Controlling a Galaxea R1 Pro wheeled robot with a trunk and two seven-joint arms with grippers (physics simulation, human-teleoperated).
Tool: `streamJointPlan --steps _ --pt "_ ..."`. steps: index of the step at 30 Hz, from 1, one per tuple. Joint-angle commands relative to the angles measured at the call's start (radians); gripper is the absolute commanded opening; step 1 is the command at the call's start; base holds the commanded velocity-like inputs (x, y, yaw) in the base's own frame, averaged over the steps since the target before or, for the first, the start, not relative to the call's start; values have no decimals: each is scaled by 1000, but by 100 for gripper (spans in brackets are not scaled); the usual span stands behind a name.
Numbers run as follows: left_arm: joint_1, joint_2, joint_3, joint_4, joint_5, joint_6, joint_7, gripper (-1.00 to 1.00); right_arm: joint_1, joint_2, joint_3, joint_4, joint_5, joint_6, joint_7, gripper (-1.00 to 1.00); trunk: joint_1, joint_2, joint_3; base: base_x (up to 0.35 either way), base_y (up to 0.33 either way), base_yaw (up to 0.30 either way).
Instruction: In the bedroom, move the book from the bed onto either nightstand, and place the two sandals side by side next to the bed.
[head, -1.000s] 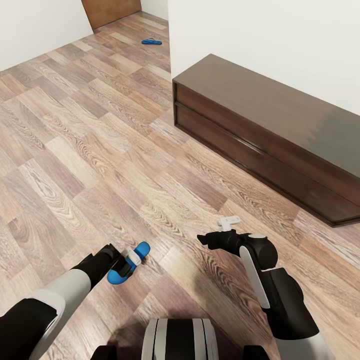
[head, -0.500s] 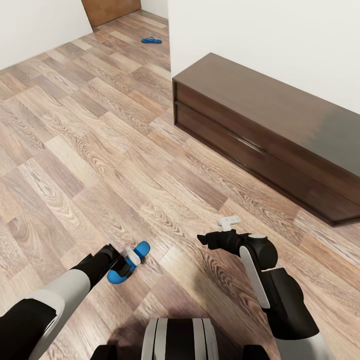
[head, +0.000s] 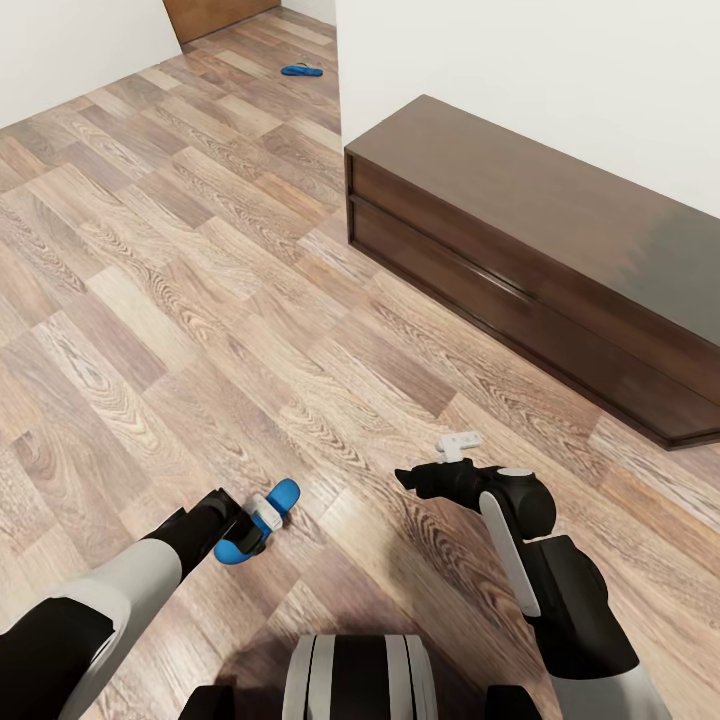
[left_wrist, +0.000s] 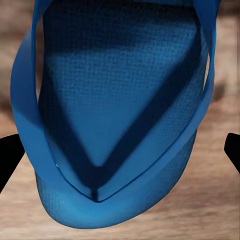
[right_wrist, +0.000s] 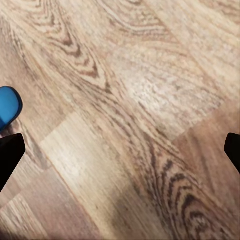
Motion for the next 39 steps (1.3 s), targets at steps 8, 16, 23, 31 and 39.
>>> streamJointPlan --steps 8,16,23,31,39 --pt "1 1 0 -3 -11 2 -4 100 -1 0 -1 -1 -1 4 1 100 0 0 -1 0 0 0" --pt "1 2 0 -2 -11 3 -1 100 -1 0 -1 -1 -1 4 1 100 0 0 -1 0 0 0" --pt "1 7 5 -1 -10 3 3 100 -1 0 -1 -1 -1 4 1 100 0 0 -1 0 0 0" --pt "3 7 6 -1 -9 2 5 100 -1 0 -1 -1 -1 4 1 100 0 0 -1 0 0 0" --pt "0 8 7 -1 -9 5 5 -100 -1 0 -1 0 -1 4 1 100 0 0 -1 0 0 0"
